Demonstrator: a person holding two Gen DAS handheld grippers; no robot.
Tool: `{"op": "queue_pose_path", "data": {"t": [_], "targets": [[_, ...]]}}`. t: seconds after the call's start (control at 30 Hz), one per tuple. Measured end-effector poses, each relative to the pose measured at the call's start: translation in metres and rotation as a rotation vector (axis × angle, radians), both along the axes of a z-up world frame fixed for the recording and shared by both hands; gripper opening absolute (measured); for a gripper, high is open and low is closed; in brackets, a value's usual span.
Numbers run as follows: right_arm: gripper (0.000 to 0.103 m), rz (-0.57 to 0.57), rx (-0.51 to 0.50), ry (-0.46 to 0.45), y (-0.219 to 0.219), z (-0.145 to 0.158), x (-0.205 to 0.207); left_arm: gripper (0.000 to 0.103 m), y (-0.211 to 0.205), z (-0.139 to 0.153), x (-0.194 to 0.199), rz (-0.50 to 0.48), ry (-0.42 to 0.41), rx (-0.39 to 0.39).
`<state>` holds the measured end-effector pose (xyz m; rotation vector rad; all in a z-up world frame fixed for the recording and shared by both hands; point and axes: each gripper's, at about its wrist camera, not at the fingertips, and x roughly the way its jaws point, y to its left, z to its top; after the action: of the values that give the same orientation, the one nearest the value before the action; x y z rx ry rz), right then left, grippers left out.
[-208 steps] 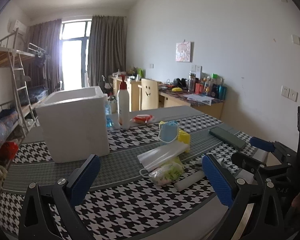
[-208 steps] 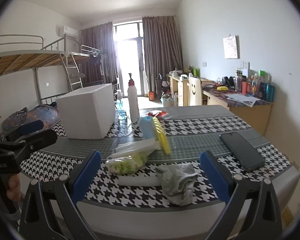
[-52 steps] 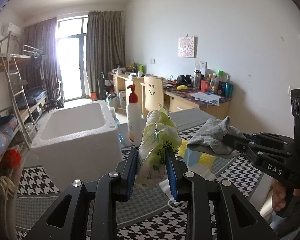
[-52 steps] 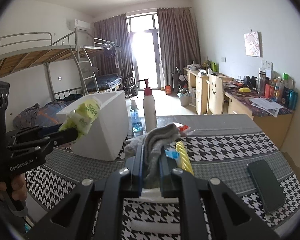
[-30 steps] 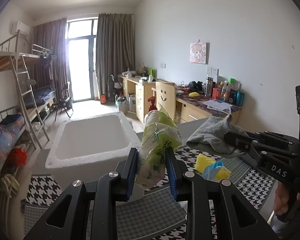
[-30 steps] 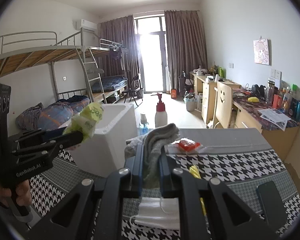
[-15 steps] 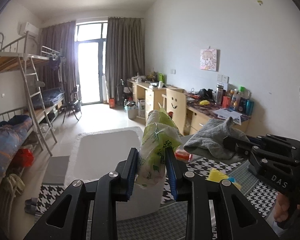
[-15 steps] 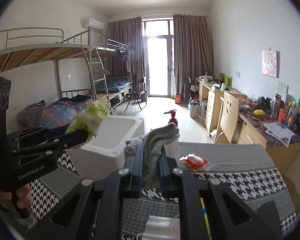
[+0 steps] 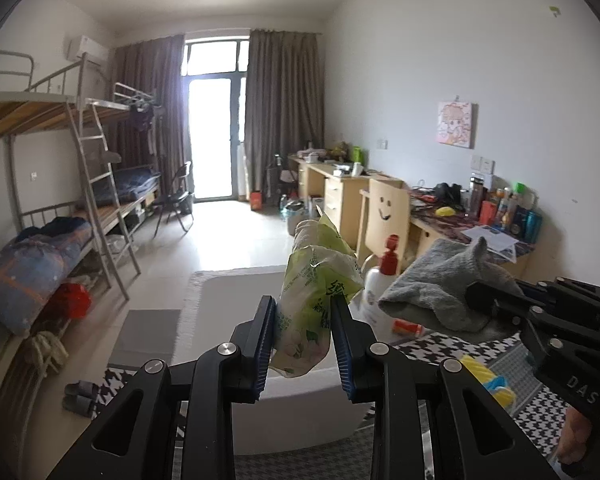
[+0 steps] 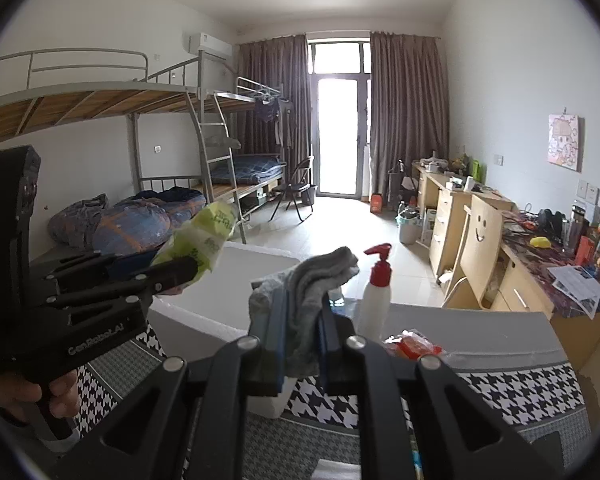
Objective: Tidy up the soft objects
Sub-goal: 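Carry the packet in the left gripper over the white foam box while the right gripper carries the sock, then open the left gripper to drop the packet into the foam box, then lower the grey sock into the foam box and open the right gripper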
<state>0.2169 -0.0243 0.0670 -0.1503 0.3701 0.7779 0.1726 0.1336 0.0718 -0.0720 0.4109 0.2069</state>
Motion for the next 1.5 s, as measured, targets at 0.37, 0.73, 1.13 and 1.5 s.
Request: {"op": "queue_pose_path", "data": {"t": [0.37, 0.73, 1.13, 1.5], "targets": [[0.016, 0.052, -0.018, 0.006, 0.023, 0.003, 0.010, 0.030, 0.024, -0.013, 0.015, 0.074, 0.048, -0.015], [0.016, 0.064, -0.044, 0.033, 0.038, -0.002, 0.021, 0.034, 0.037, -0.022, 0.032, 0.072, 0.093, -0.029], [0.016, 0.064, -0.067, 0.048, 0.049, -0.006, 0.023, 0.094, 0.055, -0.019, 0.019, 0.128, 0.061, -0.055], [0.016, 0.106, -0.082, 0.066, 0.068, -0.009, 0.026, 0.102, 0.071, -0.013, -0.006, 0.194, 0.023, -0.048]]}}
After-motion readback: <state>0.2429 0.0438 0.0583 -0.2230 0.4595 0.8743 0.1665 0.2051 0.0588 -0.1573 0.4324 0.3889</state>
